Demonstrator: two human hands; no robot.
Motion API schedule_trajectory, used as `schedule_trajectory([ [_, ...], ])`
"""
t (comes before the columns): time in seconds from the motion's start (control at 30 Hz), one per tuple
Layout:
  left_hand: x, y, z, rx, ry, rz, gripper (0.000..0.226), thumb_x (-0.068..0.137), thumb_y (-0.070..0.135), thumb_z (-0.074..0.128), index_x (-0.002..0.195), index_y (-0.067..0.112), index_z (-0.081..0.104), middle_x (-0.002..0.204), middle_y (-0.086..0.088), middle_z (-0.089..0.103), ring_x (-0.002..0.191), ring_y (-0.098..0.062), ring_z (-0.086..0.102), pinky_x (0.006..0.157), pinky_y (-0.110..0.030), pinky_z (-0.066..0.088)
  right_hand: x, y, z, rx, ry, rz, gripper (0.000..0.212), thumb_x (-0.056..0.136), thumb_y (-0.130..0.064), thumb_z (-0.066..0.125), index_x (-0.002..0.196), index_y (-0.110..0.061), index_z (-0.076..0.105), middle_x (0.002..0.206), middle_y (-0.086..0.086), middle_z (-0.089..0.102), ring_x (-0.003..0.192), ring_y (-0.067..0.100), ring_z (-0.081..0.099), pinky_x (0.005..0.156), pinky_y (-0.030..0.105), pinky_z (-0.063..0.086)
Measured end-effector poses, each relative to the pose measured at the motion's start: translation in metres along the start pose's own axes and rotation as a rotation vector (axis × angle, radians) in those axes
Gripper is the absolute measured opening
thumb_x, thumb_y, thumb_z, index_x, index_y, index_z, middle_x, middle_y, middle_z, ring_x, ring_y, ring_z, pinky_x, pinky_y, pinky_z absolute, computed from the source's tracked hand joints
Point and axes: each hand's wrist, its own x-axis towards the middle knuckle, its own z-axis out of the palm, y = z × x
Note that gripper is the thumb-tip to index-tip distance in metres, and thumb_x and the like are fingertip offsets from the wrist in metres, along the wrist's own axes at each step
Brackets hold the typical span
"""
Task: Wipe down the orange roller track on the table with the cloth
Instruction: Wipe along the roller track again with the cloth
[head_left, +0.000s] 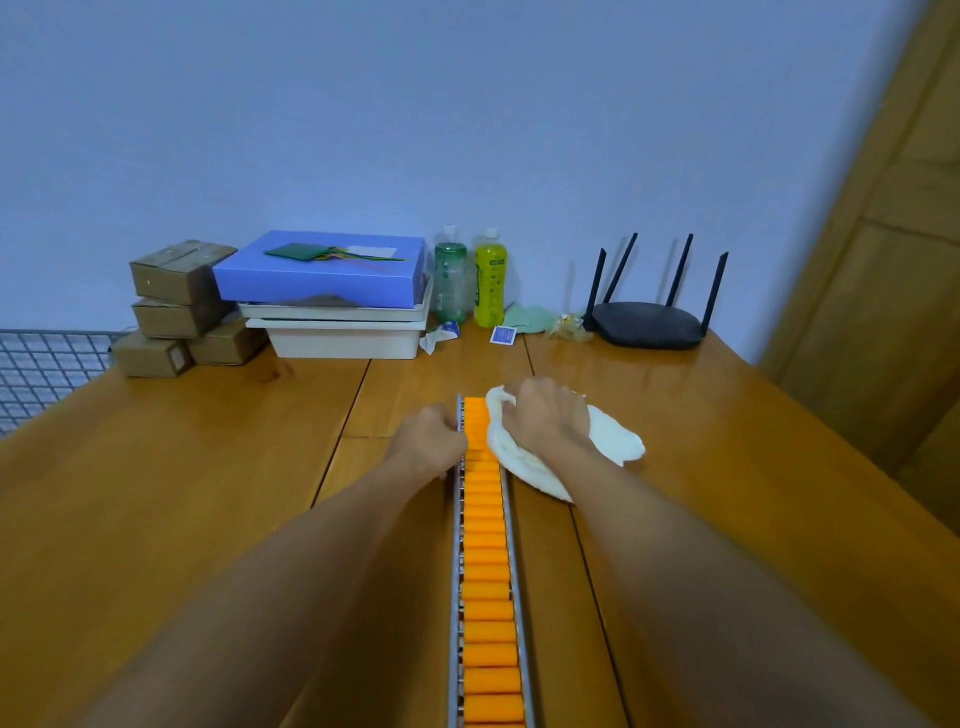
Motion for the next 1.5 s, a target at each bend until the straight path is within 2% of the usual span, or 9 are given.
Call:
schedule_trajectory([
  [0.23, 0.004, -0.004, -0.001, -0.093, -0.008, -0.016, 0.009, 0.095, 0.012, 0.063, 0.102, 0.017, 0.066, 0.082, -0.013, 0.074, 0.077, -0.029, 0.075, 0.074, -0.044, 0.064, 0.010, 0.003, 0.005, 0.087, -0.050, -0.015, 0.034, 0.097, -0.030, 0.055, 0.127, -0.023, 0.068, 0.111, 0.007, 0.071, 0.098, 0.029, 0.066, 0.068, 0.031, 0.042],
  [0.37, 0.004, -0.006, -0.003, -0.150, -0.017, -0.028, 0.020, 0.097, 0.008, 0.064, 0.083, 0.022, 0.063, 0.089, -0.018, 0.075, 0.069, -0.023, 0.070, 0.070, -0.039, 0.061, 0.015, 0.004, 0.007, 0.082, -0.092, -0.042, 0.035, 0.096, -0.034, 0.056, 0.125, -0.018, 0.068, 0.108, 0.008, 0.071, 0.094, 0.029, 0.065, 0.067, 0.031, 0.041],
  [0.47, 0.004, -0.008, -0.005, -0.169, -0.045, -0.035, 0.020, 0.098, 0.008, 0.063, 0.082, 0.020, 0.064, 0.092, -0.020, 0.075, 0.069, -0.022, 0.070, 0.065, -0.034, 0.058, 0.016, 0.006, 0.006, 0.078, -0.133, -0.053, 0.038, 0.095, -0.037, 0.056, 0.127, -0.019, 0.068, 0.108, 0.008, 0.070, 0.086, 0.027, 0.060, 0.066, 0.032, 0.040],
  [0.6, 0.004, -0.008, -0.007, -0.166, -0.077, -0.040, 0.014, 0.100, 0.008, 0.058, 0.093, 0.015, 0.069, 0.091, -0.018, 0.074, 0.069, -0.021, 0.068, 0.066, -0.033, 0.056, 0.014, 0.005, 0.002, 0.063, -0.160, -0.088, 0.041, 0.094, -0.037, 0.057, 0.130, -0.022, 0.066, 0.116, 0.008, 0.069, 0.099, 0.031, 0.063, 0.071, 0.035, 0.043],
  [0.77, 0.001, -0.009, -0.010, -0.129, -0.133, -0.036, 0.041, 0.100, 0.003, 0.054, 0.140, 0.009, 0.061, 0.097, -0.015, 0.074, 0.077, -0.020, 0.068, 0.071, -0.033, 0.058, 0.006, 0.003, -0.005, 0.029, -0.191, -0.123, 0.036, 0.091, -0.033, 0.059, 0.122, -0.019, 0.071, 0.108, 0.009, 0.070, 0.094, 0.031, 0.064, 0.071, 0.036, 0.046],
  [0.97, -0.010, -0.006, -0.006, -0.094, -0.093, -0.003, 0.033, 0.102, 0.008, 0.055, 0.134, 0.006, 0.063, 0.090, -0.007, 0.067, 0.083, -0.018, 0.063, 0.085, -0.039, 0.058, -0.012, -0.001, -0.016, -0.017, -0.201, -0.146, 0.032, 0.089, -0.030, 0.060, 0.117, -0.021, 0.073, 0.106, 0.008, 0.071, 0.093, 0.029, 0.065, 0.075, 0.037, 0.054],
  [1.1, -0.016, -0.010, 0.001, -0.094, 0.000, -0.012, 0.038, 0.101, 0.013, 0.062, 0.138, 0.007, 0.061, 0.092, -0.006, 0.067, 0.078, -0.013, 0.063, 0.069, -0.028, 0.053, -0.025, -0.006, -0.017, -0.052, -0.187, -0.138, 0.031, 0.091, -0.029, 0.059, 0.118, -0.020, 0.070, 0.109, 0.006, 0.070, 0.096, 0.029, 0.066, 0.069, 0.033, 0.047],
  [1.33, -0.034, -0.013, 0.005, -0.183, 0.083, -0.043, 0.014, 0.097, 0.010, 0.066, 0.106, 0.006, 0.076, 0.078, -0.008, 0.070, 0.070, -0.016, 0.064, 0.062, -0.026, 0.050, -0.047, -0.016, -0.023, -0.153, -0.132, -0.110, 0.028, 0.094, -0.028, 0.059, 0.119, -0.018, 0.068, 0.113, 0.004, 0.069, 0.099, 0.026, 0.066, 0.068, 0.032, 0.042],
  [1.5, -0.050, -0.015, 0.004, -0.168, 0.056, -0.061, 0.014, 0.098, 0.013, 0.065, 0.091, 0.005, 0.074, 0.071, -0.011, 0.069, 0.062, -0.017, 0.063, 0.064, -0.033, 0.053, -0.066, -0.015, -0.028, -0.161, -0.135, -0.135, 0.036, 0.094, -0.032, 0.058, 0.128, -0.022, 0.065, 0.116, 0.004, 0.068, 0.101, 0.026, 0.065, 0.070, 0.032, 0.043],
])
